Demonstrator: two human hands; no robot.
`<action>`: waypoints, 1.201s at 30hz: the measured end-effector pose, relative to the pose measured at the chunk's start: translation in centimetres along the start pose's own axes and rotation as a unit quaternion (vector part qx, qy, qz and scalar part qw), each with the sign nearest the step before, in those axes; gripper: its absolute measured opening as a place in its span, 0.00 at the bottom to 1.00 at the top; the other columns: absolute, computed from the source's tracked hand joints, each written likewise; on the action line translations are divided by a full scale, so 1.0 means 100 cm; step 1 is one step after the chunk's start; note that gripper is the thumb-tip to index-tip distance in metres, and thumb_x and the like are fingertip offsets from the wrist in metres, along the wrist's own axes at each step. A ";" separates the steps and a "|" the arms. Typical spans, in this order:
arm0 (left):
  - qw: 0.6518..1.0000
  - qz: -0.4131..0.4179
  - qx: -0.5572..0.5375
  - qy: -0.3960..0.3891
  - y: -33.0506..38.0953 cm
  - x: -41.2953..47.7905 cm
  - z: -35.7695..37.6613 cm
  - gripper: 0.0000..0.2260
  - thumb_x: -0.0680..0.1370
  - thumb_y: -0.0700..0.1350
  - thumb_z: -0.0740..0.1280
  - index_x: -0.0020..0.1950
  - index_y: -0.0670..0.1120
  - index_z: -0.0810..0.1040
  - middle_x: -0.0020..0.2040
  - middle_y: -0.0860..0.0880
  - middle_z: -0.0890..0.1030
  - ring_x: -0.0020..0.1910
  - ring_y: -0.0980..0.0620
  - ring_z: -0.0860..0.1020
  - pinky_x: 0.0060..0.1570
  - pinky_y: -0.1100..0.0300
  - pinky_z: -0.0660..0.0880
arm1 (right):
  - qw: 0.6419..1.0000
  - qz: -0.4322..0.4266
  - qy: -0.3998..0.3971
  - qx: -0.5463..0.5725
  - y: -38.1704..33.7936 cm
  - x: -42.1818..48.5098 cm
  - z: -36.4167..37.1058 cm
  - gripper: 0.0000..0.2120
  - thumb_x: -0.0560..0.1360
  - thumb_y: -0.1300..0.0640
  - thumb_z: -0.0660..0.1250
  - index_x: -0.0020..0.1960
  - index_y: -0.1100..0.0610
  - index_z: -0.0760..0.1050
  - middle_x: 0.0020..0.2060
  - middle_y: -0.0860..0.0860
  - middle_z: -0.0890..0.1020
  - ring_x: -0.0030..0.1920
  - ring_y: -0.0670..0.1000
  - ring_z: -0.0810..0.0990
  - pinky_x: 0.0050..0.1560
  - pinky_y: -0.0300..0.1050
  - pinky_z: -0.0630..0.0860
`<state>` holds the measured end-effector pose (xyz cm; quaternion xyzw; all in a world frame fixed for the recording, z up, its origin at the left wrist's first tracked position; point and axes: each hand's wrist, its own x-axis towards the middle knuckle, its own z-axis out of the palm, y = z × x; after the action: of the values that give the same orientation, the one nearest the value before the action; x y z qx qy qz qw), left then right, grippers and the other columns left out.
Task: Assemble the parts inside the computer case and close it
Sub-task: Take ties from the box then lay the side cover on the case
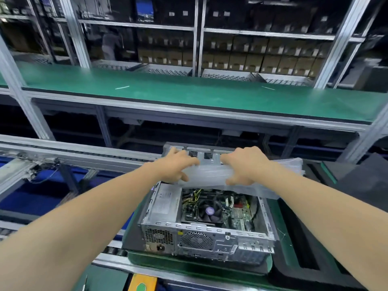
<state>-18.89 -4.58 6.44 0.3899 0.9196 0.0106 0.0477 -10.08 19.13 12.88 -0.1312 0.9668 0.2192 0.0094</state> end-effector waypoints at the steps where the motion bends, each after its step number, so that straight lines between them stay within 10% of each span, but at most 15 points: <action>1: 1.000 -0.005 -0.003 0.002 0.002 -0.001 0.007 0.23 0.78 0.49 0.73 0.71 0.54 0.69 0.65 0.50 0.77 0.65 0.47 0.72 0.67 0.48 0.64 | 1.000 -0.013 0.005 -0.009 -0.003 0.000 0.004 0.23 0.73 0.34 0.68 0.59 0.47 0.70 0.49 0.51 0.80 0.42 0.58 0.76 0.37 0.48 0.65; 8: 0.987 -0.078 -0.120 -0.069 0.000 0.000 0.000 0.24 0.76 0.35 0.59 0.68 0.51 0.80 0.64 0.47 0.82 0.63 0.47 0.79 0.63 0.53 0.75 | 0.997 -0.031 -0.039 0.065 -0.018 0.009 0.038 0.28 0.72 0.31 0.70 0.60 0.50 0.73 0.51 0.50 0.82 0.44 0.56 0.75 0.42 0.50 0.72; 15: 0.993 -0.081 -0.012 -0.082 0.003 0.002 -0.003 0.19 0.76 0.40 0.59 0.62 0.48 0.83 0.59 0.47 0.84 0.57 0.44 0.81 0.58 0.49 0.79 | 0.981 0.034 -0.023 0.188 -0.076 0.033 0.082 0.26 0.70 0.31 0.71 0.48 0.53 0.70 0.41 0.50 0.78 0.41 0.57 0.77 0.40 0.49 0.71; 18: 1.000 -0.010 -0.003 -0.028 0.026 0.007 0.004 0.16 0.74 0.48 0.63 0.58 0.55 0.84 0.48 0.55 0.86 0.48 0.49 0.82 0.46 0.55 0.79 | 0.972 0.060 -0.009 0.227 -0.081 0.032 0.105 0.28 0.69 0.33 0.71 0.55 0.53 0.69 0.47 0.52 0.81 0.46 0.57 0.82 0.41 0.48 0.70; 23: 0.992 0.057 -0.067 -0.096 0.052 0.025 0.020 0.22 0.74 0.49 0.76 0.67 0.53 0.79 0.61 0.56 0.83 0.59 0.53 0.78 0.63 0.53 0.74 | 0.905 0.101 -0.022 0.412 -0.085 0.019 0.136 0.46 0.62 0.30 0.72 0.72 0.54 0.66 0.57 0.49 0.81 0.51 0.52 0.80 0.43 0.48 0.74; 28: 0.991 0.030 -0.087 -0.100 0.053 0.031 0.025 0.22 0.69 0.49 0.81 0.61 0.54 0.81 0.59 0.56 0.83 0.59 0.53 0.79 0.61 0.52 0.75 | 0.841 0.045 -0.124 0.525 -0.065 0.009 0.139 0.55 0.61 0.27 0.76 0.77 0.51 0.59 0.71 0.48 0.70 0.66 0.50 0.74 0.66 0.53 0.75; 36: 0.974 -0.020 -0.203 -0.095 0.037 0.017 0.036 0.10 0.71 0.54 0.78 0.49 0.59 0.82 0.49 0.63 0.81 0.53 0.57 0.78 0.57 0.54 0.76 | 0.829 -0.004 -0.205 0.520 -0.059 -0.007 0.130 0.36 0.78 0.25 0.54 0.79 0.42 0.51 0.80 0.54 0.60 0.74 0.56 0.67 0.76 0.61 0.63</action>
<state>-17.02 -0.84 2.90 0.3530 0.8971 0.1593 0.2129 -8.37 19.74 -1.33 -0.0625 0.9130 -0.2947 0.2751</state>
